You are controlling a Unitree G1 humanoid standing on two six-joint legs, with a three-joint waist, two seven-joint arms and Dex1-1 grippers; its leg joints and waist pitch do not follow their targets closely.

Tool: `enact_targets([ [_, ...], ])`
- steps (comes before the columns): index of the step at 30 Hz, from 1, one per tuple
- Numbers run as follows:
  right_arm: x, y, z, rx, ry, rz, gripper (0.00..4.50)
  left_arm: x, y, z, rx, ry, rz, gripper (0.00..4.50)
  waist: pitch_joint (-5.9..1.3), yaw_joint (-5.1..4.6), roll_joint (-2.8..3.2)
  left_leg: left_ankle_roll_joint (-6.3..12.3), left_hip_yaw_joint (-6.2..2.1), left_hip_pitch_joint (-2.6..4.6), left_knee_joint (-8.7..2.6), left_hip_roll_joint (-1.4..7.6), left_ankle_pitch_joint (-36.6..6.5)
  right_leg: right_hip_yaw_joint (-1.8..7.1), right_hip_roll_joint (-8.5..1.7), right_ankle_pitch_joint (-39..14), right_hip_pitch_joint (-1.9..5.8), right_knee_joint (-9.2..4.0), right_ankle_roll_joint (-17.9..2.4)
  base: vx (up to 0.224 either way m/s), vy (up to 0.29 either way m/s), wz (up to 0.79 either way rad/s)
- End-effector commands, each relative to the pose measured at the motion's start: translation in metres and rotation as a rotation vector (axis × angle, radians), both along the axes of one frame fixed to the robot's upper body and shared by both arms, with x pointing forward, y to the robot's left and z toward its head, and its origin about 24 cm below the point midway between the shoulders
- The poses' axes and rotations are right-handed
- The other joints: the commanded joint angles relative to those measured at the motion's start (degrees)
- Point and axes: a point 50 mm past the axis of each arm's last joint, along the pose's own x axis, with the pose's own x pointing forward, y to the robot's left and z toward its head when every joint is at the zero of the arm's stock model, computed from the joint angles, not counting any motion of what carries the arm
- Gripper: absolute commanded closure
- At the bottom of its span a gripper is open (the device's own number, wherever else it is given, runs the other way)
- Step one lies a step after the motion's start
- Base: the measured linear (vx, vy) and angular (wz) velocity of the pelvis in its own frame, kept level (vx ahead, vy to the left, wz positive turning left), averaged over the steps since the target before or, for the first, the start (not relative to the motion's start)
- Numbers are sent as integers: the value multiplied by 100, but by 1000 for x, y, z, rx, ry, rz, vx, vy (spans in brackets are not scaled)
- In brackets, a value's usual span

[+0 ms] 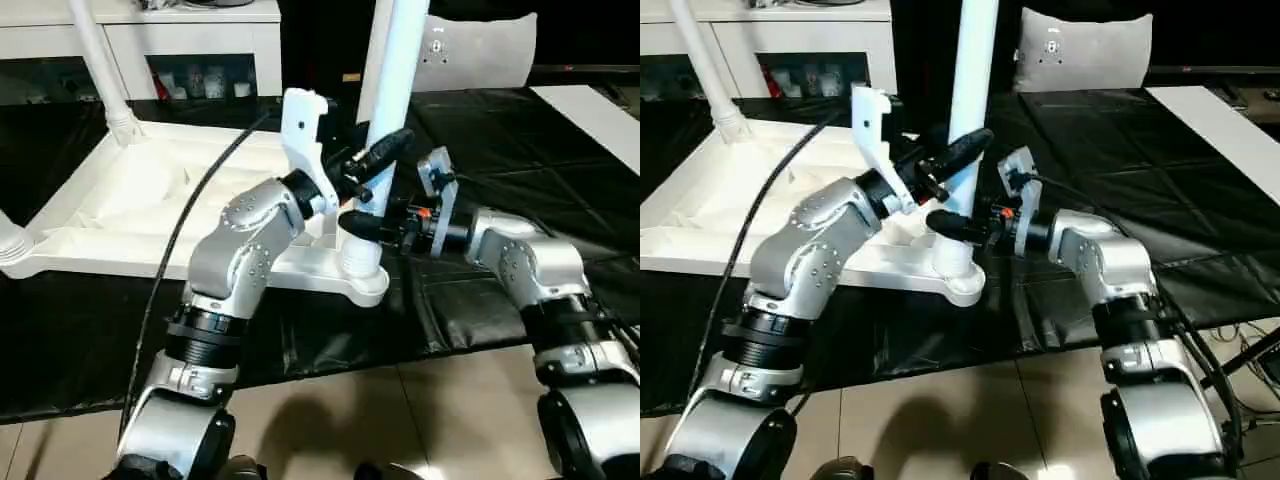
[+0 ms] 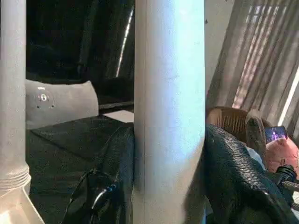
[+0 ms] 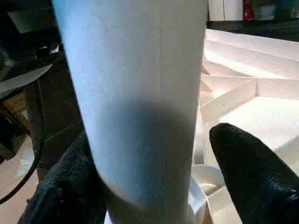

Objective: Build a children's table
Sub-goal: Pick table leg

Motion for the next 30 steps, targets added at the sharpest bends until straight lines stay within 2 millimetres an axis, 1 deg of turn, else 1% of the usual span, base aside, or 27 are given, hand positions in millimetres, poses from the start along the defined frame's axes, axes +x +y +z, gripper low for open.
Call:
enact_targets([
  [1, 2, 0, 2, 2, 2, -5, 111, -5, -5, 6, 0, -42, -34, 271, -555, 17, -92, 395, -20, 14, -368, 171, -318, 275, -327, -1948, 500, -393, -600, 0, 0, 0],
  [2, 1, 1, 2, 7, 6, 1, 128, -6, -5, 6, 1, -43, -36, 271, -555, 14, -91, 402, -22, 13, -369, 175, -302, 277, -327, -1887, 502, -384, -630, 0, 0, 0],
  [3, 1, 1, 2, 8, 7, 2, 128, -6, -5, 6, 1, -44, -36, 271, -552, 15, -98, 405, -19, 10, -368, 172, -309, 278, -326, -1871, 505, -384, -641, 0, 0, 0],
  [4, 1, 1, 2, 9, 9, 6, 132, -6, -6, 6, 2, -44, -36, 271, -552, 17, -93, 402, -20, 15, -370, 174, -312, 278, -329, -1874, 504, -383, -646, 0, 0, 0],
  [6, 1, 1, 2, 10, 10, 9, 141, -6, -6, 6, 2, -45, -37, 271, -548, 14, -99, 402, -17, 10, -370, 167, -342, 276, -326, -1939, 507, -394, -614, 0, 0, 0],
  [7, 1, 1, 2, 9, 12, 12, 168, -6, -6, 6, 3, -46, -38, 271, -547, 16, -103, 396, -15, 11, -370, 166, -346, 276, -330, -1988, 508, -400, -589, 0, 0, 0],
  [10, -1, 2, 0, 6, 21, 23, 178, -6, -6, 6, 6, -49, -38, 271, -551, 18, -97, 391, -19, 12, -370, 169, -328, 275, -328, -1995, 505, -398, -570, 0, 0, 0],
  [11, -1, 2, 0, 6, 23, 25, 202, -6, -6, 6, 7, -50, -37, 271, -548, 15, -98, 392, -20, 7, -371, 170, -328, 276, -328, -1985, 507, -399, -577, 0, 0, 0],
  [12, -1, 2, 0, 5, 24, 25, 202, -6, -5, 5, 10, -51, -37, 271, -550, 18, -95, 392, -21, 12, -371, 173, -320, 276, -332, -1969, 504, -397, -587, 0, 0, 0],
  [13, -1, 2, -1, 4, 25, 24, 212, -6, -5, 5, 18, -55, -35, 271, -552, 20, -85, 390, -22, 14, -370, 173, -314, 278, -330, -1953, 502, -393, -593, 0, 0, 0],
  [15, -1, 2, -1, 3, 25, 23, 220, -5, -5, 5, 25, -58, -35, 271, -550, 10, -94, 382, -20, 6, -371, 168, -333, 276, -329, -1952, 508, -393, -590, 0, 0, 0],
  [16, -1, 2, -2, 1, 26, 21, 238, -5, -6, 5, 36, -63, -35, 271, -551, 11, -93, 384, -20, 10, -370, 171, -324, 279, -329, -1936, 503, -394, -596, 0, 0, 0],
  [20, -2, 2, -3, 1, 29, 20, 253, -6, -6, 4, 48, -67, -38, 271, -552, 16, -87, 380, -20, 20, -372, 174, -328, 281, -334, -1937, 501, -392, -610, 0, 0, 0],
  [26, 0, 2, -4, -3, 31, -2, 256, -7, -8, 7, 10, -42, -64, 271, -553, 17, -90, 371, -18, 12, -370, 170, -324, 281, -334, -1929, 507, -387, -617, 0, 0, 0],
  [28, 1, 2, -4, -3, 27, -10, 257, -8, -9, 8, 8, -43, -80, 201, -552, 14, -99, 369, -17, 5, -370, 164, -317, 279, -336, -1945, 512, -389, -611, 0, 0, 0],
  [30, 2, 1, -3, -2, 25, -18, 257, -13, -11, 11, -5, -47, -120, 199, -554, 16, -95, 365, -18, 15, -373, 177, -315, 282, -341, -1940, 504, -383, -644, 0, 0, 0],
])
